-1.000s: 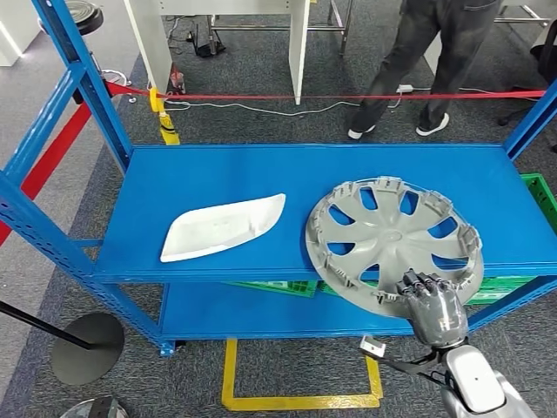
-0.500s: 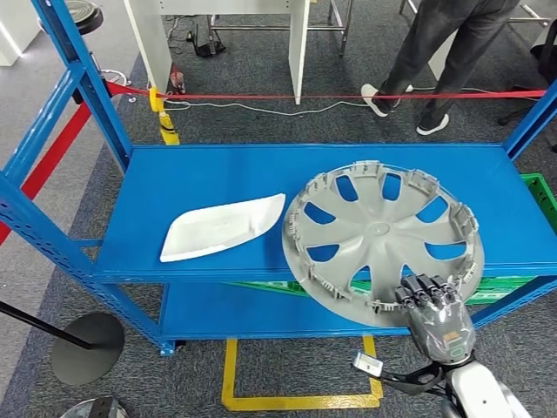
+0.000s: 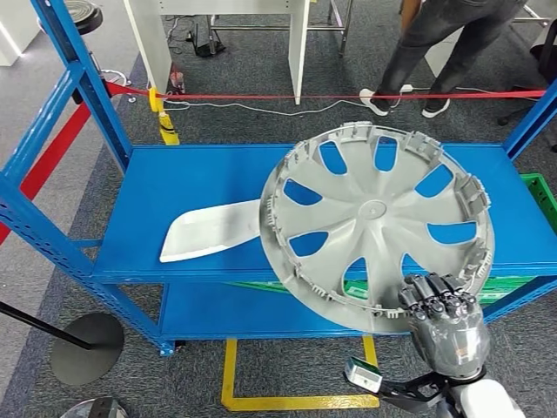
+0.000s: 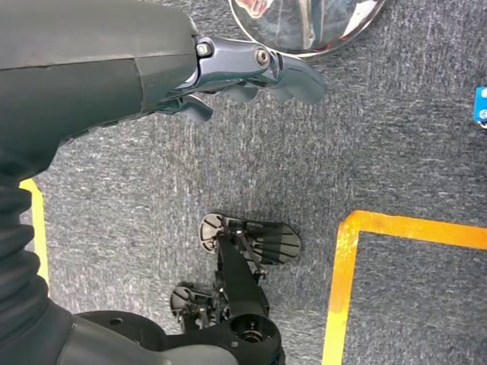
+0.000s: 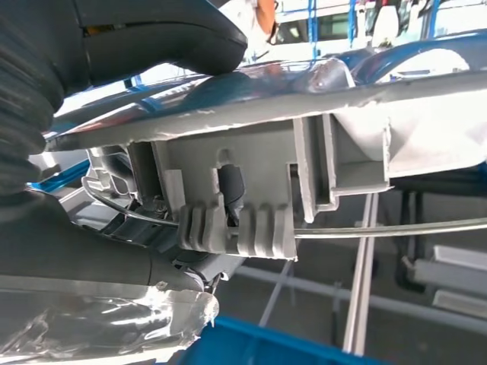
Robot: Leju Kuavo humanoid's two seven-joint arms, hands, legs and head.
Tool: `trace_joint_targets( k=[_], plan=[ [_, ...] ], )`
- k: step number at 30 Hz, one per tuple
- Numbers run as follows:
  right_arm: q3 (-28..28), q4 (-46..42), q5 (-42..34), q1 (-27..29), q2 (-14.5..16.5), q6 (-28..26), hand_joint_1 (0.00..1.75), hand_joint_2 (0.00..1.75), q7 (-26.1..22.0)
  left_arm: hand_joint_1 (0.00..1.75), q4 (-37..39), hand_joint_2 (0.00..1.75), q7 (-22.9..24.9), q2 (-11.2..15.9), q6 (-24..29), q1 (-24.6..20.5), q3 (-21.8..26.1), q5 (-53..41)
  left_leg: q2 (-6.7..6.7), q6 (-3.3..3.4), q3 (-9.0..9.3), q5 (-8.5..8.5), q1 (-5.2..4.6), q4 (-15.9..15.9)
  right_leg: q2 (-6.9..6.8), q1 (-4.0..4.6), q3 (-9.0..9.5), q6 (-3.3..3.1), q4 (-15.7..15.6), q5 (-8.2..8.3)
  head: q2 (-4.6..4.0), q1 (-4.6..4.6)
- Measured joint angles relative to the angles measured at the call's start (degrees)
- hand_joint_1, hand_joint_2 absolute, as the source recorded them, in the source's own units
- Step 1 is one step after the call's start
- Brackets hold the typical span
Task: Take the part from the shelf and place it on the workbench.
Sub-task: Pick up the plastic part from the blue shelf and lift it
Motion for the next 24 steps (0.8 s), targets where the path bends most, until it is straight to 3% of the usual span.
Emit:
trace_joint_targets(
  k=[14, 18, 21, 24],
  plan=[
    [0.5, -5.0, 0.0, 1.9, 3.2, 0.0, 1.75, 1.75, 1.6, 0.0, 0.0, 1.75, -1.7, -0.4, 1.3, -0.1, 0.0, -1.2, 0.0, 0.0, 0.0, -0.01, -0.01, 0.0, 0.01, 0.0, 0.0, 0.0, 0.0, 0.0, 0.0, -0.01],
    [2.3, -5.1, -0.5, 2.0, 3.2, 0.0, 1.75, 1.75, 5.7, 0.0, 0.0, 1.75, -1.7, -0.4, 2.1, -0.1, 0.0, -1.3, 0.0, 0.08, 0.0, -0.12, -0.25, 0.1, 0.01, -0.18, 0.0, 0.09, -0.1, 0.02, 0.0, -0.01],
    [5.1, -5.0, -1.9, 2.1, 2.8, 0.0, 1.75, 1.75, 9.1, 0.0, 0.0, 1.75, -1.8, -0.4, 2.8, -0.1, 0.0, -1.3, 0.0, 0.29, 0.0, -0.26, -0.52, 0.1, 0.01, -0.43, 0.0, 0.27, -0.1, -0.05, 0.0, -0.02],
    [6.9, -4.9, -4.7, 2.2, 2.4, 0.0, 1.75, 1.75, 7.8, 0.0, 0.0, 1.75, -2.0, -0.4, 3.3, -0.1, 0.0, -1.4, 0.0, 0.69, 0.0, -0.23, -0.84, 0.1, 0.02, -0.77, 0.08, 0.8, -0.1, 0.08, 0.0, -0.04]
  ],
)
